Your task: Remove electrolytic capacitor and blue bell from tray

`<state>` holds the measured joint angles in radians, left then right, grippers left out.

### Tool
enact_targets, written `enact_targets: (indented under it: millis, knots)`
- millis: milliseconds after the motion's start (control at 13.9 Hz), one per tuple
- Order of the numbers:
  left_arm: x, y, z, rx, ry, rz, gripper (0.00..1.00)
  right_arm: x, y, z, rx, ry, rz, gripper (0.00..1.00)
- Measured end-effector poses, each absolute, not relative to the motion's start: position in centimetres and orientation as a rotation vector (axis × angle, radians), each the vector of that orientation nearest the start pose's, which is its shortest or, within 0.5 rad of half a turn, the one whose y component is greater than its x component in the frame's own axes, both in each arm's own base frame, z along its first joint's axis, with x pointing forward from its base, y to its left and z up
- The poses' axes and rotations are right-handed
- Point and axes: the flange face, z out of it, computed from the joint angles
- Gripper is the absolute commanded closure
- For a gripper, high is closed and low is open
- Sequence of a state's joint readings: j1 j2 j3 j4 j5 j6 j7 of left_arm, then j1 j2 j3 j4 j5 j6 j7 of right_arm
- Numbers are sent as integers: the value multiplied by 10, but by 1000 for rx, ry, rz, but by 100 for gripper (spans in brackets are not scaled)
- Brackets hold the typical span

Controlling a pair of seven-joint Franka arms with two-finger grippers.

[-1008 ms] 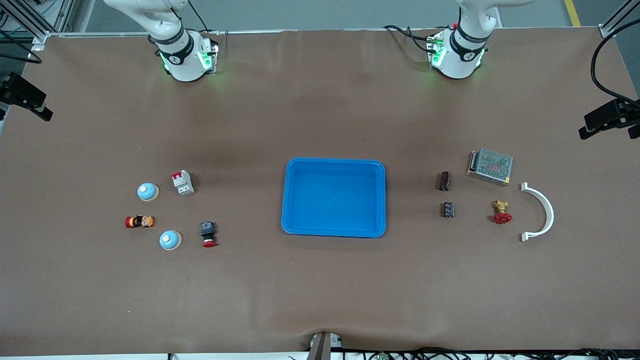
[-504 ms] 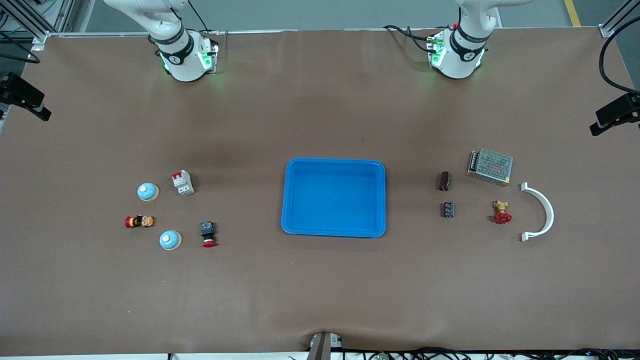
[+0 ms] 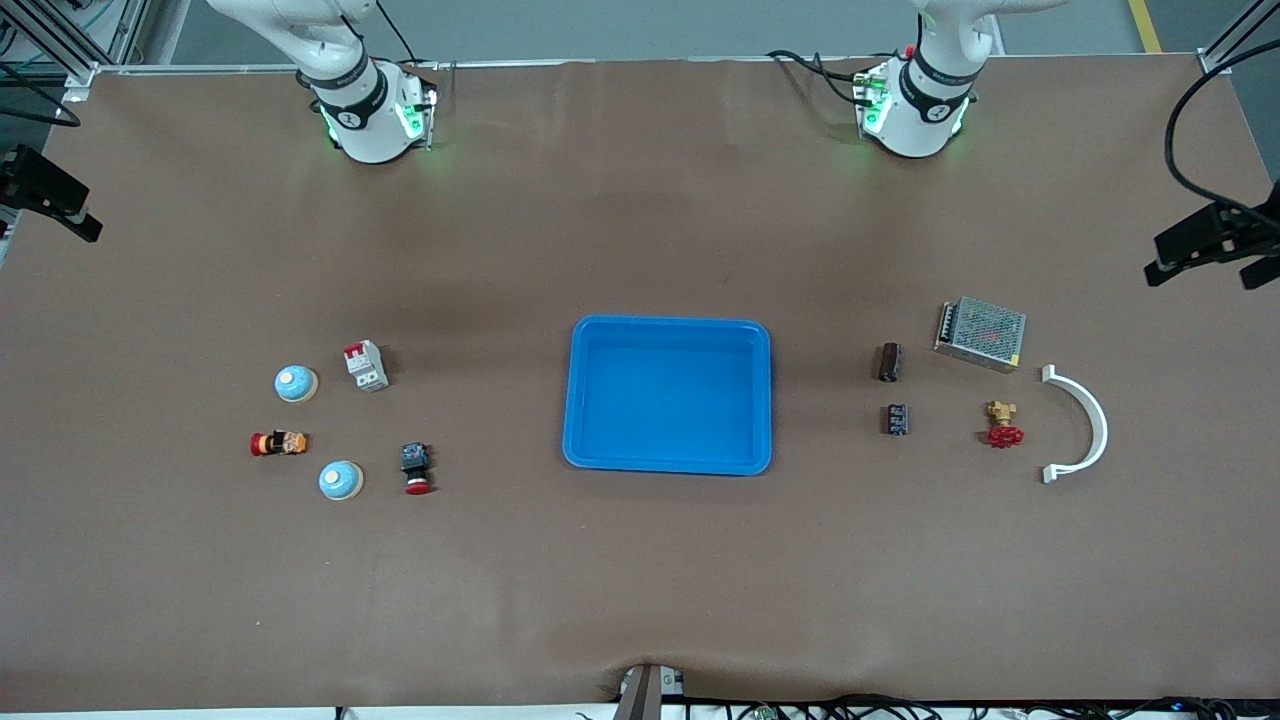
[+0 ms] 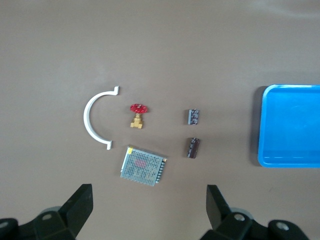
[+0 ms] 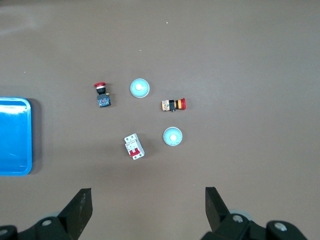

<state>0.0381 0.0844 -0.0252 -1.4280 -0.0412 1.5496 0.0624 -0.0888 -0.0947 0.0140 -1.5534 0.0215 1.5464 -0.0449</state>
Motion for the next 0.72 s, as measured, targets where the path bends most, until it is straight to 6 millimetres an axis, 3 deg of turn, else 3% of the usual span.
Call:
enact_targets:
  millis: [144, 720]
  knots:
    - [585, -3, 635, -3184, 101, -54, 0, 520, -36, 681, -3123, 44, -139, 0]
    - [583, -25, 638, -3184, 173, -62, 0, 521, -36, 682, -3123, 41, -141, 0]
